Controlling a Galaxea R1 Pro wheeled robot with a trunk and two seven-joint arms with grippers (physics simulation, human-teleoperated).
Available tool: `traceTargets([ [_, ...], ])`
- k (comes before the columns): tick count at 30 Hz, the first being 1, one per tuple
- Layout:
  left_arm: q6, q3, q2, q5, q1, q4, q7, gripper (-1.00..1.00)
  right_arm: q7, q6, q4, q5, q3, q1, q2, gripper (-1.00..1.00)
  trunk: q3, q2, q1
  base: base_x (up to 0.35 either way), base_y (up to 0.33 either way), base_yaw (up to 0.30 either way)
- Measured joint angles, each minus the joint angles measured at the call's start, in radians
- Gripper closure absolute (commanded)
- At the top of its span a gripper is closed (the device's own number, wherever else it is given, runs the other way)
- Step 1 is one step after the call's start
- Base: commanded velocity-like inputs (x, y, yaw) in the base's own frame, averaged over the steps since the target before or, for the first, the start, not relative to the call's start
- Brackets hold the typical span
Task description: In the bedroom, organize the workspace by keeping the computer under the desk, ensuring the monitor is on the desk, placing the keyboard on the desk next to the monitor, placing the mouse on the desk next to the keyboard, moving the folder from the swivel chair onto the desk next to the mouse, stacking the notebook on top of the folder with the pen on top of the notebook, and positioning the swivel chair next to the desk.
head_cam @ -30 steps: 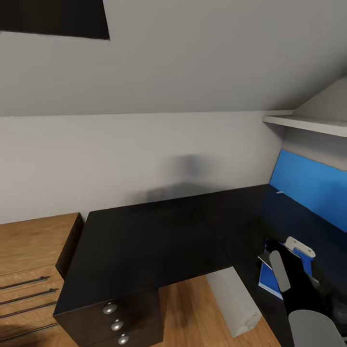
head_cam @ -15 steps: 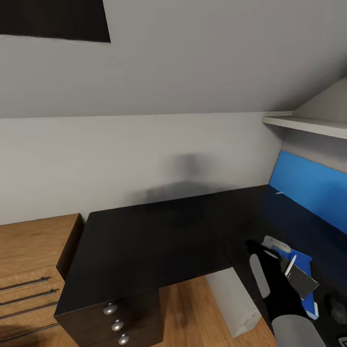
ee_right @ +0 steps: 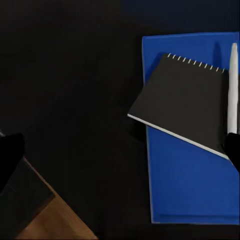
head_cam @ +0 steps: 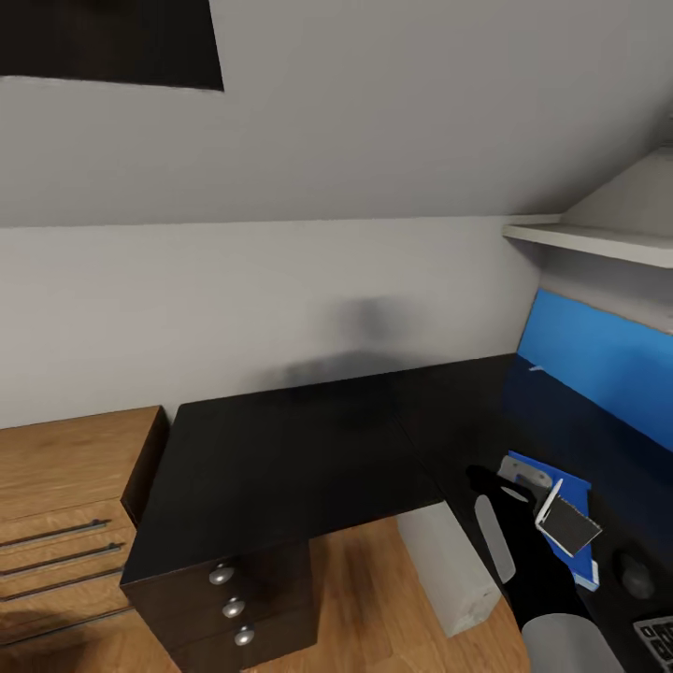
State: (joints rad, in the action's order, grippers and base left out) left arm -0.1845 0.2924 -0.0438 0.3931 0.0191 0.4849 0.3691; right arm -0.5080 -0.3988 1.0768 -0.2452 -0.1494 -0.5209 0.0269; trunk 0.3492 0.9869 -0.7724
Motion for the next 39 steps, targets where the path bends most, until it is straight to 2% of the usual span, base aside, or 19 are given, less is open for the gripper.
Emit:
traceTargets([
  [3, 0.001, 0.000, 0.000, 0.001, 0.000, 0.000, 0.000, -1.00, -0.001, 0.000, 0.000, 0.000, 0.001, 0.000, 0.010, -1.00, 0.000, 0.000, 0.000, -0.330, 0.000, 0.000],
  [13, 0.001, 0.000, 0.000, 0.001, 0.000, 0.000, 0.000, -1.00, -0.001, 0.001, -0.001, 0.000, 0.004, 0.000, 0.014, -1.00, 0.000, 0.000, 0.000, -0.335, 0.000, 0.000],
  [16, 0.001, 0.000, 0.000, 0.001, 0.000, 0.000, 0.000, -1.00, 0.001, 0.002, -0.007, 0.000, 0.030, 0.000, 0.014, -1.00, 0.000, 0.000, 0.000, -0.335, 0.000, 0.000],
  [19, 0.001, -0.001, 0.001, 0.001, 0.000, 0.000, 0.000, -1.00, 0.002, 0.006, -0.013, -0.001, 0.088, 0.000, 0.014, -1.00, 0.000, 0.000, 0.000, -0.305, 0.000, 0.004],
  [24, 0.000, -0.001, 0.002, 0.000, 0.000, 0.000, 0.001, -1.00, 0.002, 0.007, -0.021, 0.001, 0.115, 0.000, 0.020, -1.00, 0.000, 0.000, 0.000, -0.125, 0.000, 0.136],
  [26, -0.013, -0.002, 0.003, 0.000, 0.000, 0.000, 0.003, -1.00, 0.007, 0.021, -0.058, 0.004, 0.165, 0.000, 0.032, -1.00, 0.000, 0.000, 0.001, -0.025, 0.000, 0.249],
  [27, -0.023, -0.003, 0.003, 0.001, 0.000, 0.000, 0.004, -1.00, 0.008, 0.039, -0.080, 0.008, 0.208, 0.000, 0.034, -1.00, 0.000, 0.000, 0.001, -0.016, 0.000, 0.260],
  [28, -0.028, -0.003, 0.004, 0.001, 0.000, 0.000, 0.004, -1.00, 0.007, 0.053, -0.092, 0.011, 0.234, 0.000, 0.035, -1.00, 0.000, 0.000, 0.001, -0.010, 0.000, 0.267],
  [30, -0.042, -0.005, 0.006, 0.001, 0.000, 0.000, 0.006, -1.00, 0.005, 0.130, -0.139, 0.015, 0.339, 0.000, 0.037, -1.00, 0.000, 0.000, 0.001, -0.006, 0.000, 0.272],
  [32, -0.047, -0.006, 0.007, 0.001, 0.000, 0.000, 0.008, -1.00, 0.003, 0.190, -0.165, 0.017, 0.402, 0.000, 0.038, -1.00, 0.001, 0.000, 0.001, -0.003, 0.000, 0.275],
  [33, -0.049, -0.006, 0.008, 0.001, 0.000, 0.000, 0.008, -1.00, 0.002, 0.206, -0.171, 0.017, 0.419, 0.000, 0.038, -1.00, 0.001, 0.000, 0.001, -0.001, 0.000, 0.271],
  [34, -0.052, -0.007, 0.009, 0.002, 0.000, 0.000, 0.009, -1.00, 0.001, 0.243, -0.186, 0.017, 0.457, 0.000, 0.041, -1.00, 0.001, 0.000, 0.001, -0.001, 0.000, 0.169],
  [37, -0.053, -0.008, 0.018, 0.001, 0.000, 0.000, 0.009, -1.00, 0.003, 0.265, -0.210, 0.014, 0.477, 0.000, 0.044, -1.00, 0.002, 0.000, 0.001, -0.027, 0.000, 0.077],
  [39, -0.053, -0.009, 0.023, 0.001, 0.000, 0.001, 0.009, -1.00, 0.005, 0.276, -0.280, 0.011, 0.483, 0.002, 0.046, -1.00, 0.002, 0.000, 0.000, -0.120, 0.000, 0.019],
])
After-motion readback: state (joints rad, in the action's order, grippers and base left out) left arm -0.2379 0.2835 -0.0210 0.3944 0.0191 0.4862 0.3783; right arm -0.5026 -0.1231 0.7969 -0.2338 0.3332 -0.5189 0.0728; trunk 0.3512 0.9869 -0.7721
